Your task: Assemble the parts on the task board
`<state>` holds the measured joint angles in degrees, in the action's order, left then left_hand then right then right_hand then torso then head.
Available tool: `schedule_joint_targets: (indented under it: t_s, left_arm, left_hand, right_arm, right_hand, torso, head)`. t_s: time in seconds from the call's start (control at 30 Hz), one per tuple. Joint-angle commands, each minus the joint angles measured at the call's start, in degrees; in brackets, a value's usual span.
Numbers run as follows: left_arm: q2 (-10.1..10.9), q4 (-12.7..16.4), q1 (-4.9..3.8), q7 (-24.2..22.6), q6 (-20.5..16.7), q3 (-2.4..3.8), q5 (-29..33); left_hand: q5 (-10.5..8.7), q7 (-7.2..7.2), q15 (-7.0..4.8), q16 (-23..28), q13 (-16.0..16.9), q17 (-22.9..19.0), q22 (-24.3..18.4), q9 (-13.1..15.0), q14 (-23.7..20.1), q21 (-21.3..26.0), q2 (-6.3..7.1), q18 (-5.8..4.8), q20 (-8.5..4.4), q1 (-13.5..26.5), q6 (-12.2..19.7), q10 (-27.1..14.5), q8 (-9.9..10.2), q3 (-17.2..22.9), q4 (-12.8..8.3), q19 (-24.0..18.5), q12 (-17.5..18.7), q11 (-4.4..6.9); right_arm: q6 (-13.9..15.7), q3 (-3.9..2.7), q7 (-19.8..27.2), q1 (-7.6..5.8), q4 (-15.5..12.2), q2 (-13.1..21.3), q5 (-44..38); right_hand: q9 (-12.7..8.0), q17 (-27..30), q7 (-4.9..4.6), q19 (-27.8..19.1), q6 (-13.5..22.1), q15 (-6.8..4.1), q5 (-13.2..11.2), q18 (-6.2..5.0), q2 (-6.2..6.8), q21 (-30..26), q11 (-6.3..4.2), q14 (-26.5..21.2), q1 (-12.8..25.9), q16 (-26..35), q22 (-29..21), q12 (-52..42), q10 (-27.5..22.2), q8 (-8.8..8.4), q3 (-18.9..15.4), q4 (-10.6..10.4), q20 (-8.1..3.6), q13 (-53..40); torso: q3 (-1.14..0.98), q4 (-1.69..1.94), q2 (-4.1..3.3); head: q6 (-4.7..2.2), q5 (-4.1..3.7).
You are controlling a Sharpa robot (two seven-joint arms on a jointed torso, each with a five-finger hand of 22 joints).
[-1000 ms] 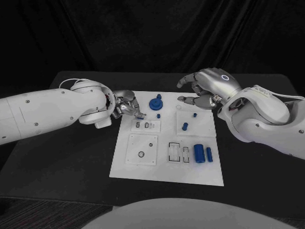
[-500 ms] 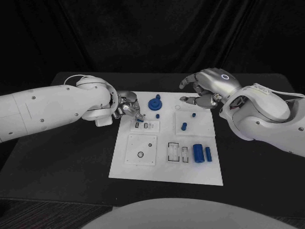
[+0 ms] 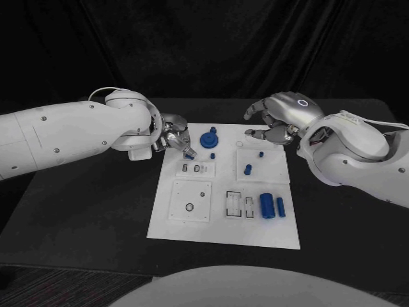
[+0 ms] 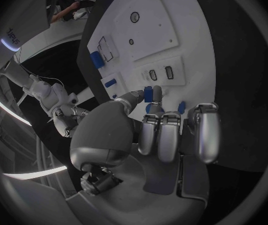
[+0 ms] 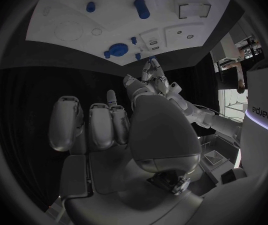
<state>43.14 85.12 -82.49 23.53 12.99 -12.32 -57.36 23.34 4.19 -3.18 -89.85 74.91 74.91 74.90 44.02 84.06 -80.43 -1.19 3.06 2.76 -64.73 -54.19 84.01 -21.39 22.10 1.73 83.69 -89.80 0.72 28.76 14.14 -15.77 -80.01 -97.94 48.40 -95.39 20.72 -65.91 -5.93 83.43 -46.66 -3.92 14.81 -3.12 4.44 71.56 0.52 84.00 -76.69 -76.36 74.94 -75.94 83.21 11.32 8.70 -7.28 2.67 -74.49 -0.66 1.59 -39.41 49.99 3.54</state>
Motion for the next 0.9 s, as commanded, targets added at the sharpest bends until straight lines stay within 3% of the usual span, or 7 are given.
schedule_joint_targets:
  t_s: [0.03,0.27,0.47,0.63,0.73,0.9]
  left_arm:
    - [-0.55,0.04,-0.51,0.32,3.57,0.04,0.42]
    - [-1.79,-1.6,-1.0,0.95,8.02,0.04,0.42]
    - [-2.47,-2.0,-1.1,1.44,9.78,0.04,-4.18]
    - [-2.92,-2.02,-1.13,1.71,10.33,0.04,-4.62]
    - [-3.23,-1.99,-1.13,1.77,10.11,0.04,-4.7]
    - [-3.46,-1.55,-1.12,1.64,7.91,0.03,-4.76]
  left_hand:
    - [-0.35,-1.35,-0.55,-0.15,15.09,15.09,11.97,0.19,5.94,-0.36,-0.1,-0.74,0.08,0.54,-1.95,5.99,-0.24,3.36,-3.07,0.65,-0.2,0.43]
    - [-1.52,-1.24,-0.58,-0.15,15.09,15.09,11.83,0.44,5.94,0.11,-0.52,-0.65,-0.02,0.82,-1.55,5.99,0.16,4.06,-3.39,0.46,-0.2,0.39]
    - [-2.76,-1.16,-0.51,-0.15,15.09,15.09,11.94,0.76,5.94,-0.17,-0.63,-0.74,0.0,1.56,-1.44,5.99,0.45,4.19,-3.37,0.7,-0.2,0.29]
    - [-3.65,-1.27,-0.51,-0.15,15.09,15.09,12.17,1.05,5.94,-0.8,-0.73,-0.91,0.02,2.62,-1.64,5.99,0.73,4.11,-3.09,1.16,-0.2,0.36]
    - [-3.46,-1.32,-0.58,-0.15,15.09,15.09,12.13,1.17,5.94,-0.67,-0.82,-0.88,-0.02,2.46,-1.65,5.99,0.84,4.47,-3.48,1.12,-0.2,0.43]
    - [-3.14,-1.32,-0.64,-0.15,15.09,15.09,12.19,1.56,5.94,-0.79,-1.21,-0.91,-0.08,2.46,-1.98,5.99,0.72,4.97,-3.8,1.24,-0.2,0.45]
  right_arm:
    - [-0.95,-0.04,-1.06,0.26,0.36,-0.17,-0.3]
    - [-1.36,-0.04,-1.08,0.58,1.11,-0.77,-0.3]
    - [-1.41,-0.04,-1.1,0.81,1.51,-0.8,-0.3]
    - [-1.5,-0.04,-1.15,0.98,1.8,-0.82,-0.3]
    - [-1.6,-0.04,-1.18,1.07,1.9,-0.83,-0.3]
    - [-1.67,-0.04,-1.19,1.31,2.02,-0.8,-0.3]
  right_hand:
    - [-0.09,-0.03,-0.13,-0.11,-0.46,0.48,0.11,-0.67,-0.27,-0.25,-0.01,1.93,-0.1,0.12,10.03,0.2,-0.33,0.25,-0.06,-0.34,0.2,-0.04]
    - [-0.11,-0.05,-0.1,-0.11,-0.61,0.5,0.15,-0.67,-0.31,-0.27,0.05,1.93,-0.1,0.11,10.03,0.23,-0.34,0.34,-0.07,-0.44,0.2,0.0]
    - [-0.12,-0.14,-0.09,-0.09,-0.66,0.51,0.17,-0.66,-0.31,-0.21,0.07,1.95,-0.11,0.06,10.04,0.18,-0.31,0.36,-0.08,-0.47,0.2,-0.06]
    - [-0.13,-0.24,-0.08,-0.04,-0.68,0.52,0.19,-0.63,-0.31,-0.07,0.1,1.97,-0.12,0.0,10.08,0.15,-0.29,0.38,-0.09,-0.48,0.21,-0.09]
    - [-0.13,-0.24,-0.08,-0.04,-0.68,0.52,0.19,-0.63,-0.31,-0.07,0.1,1.97,-0.12,0.0,10.08,0.15,-0.29,0.38,-0.09,-0.48,0.21,-0.09]
    - [-0.16,-0.19,-0.08,-0.07,-0.72,0.54,0.21,-0.65,-0.31,-0.17,0.14,1.97,-0.14,0.03,10.05,0.16,-0.29,0.39,-0.09,-0.51,0.21,-0.07]
  torso:
    - [-0.01,0.03,0.06]
    - [-0.39,-0.04,0.25]
    - [-0.98,0.01,0.77]
    - [-1.31,0.03,1.08]
    - [-1.78,-0.15,1.36]
    - [-2.1,-0.27,1.56]
  head:
    - [0.01,-0.11]
    - [0.01,-0.09]
    - [0.01,-0.24]
    - [0.01,-0.45]
    - [0.01,-0.14]
    - [0.01,0.14]
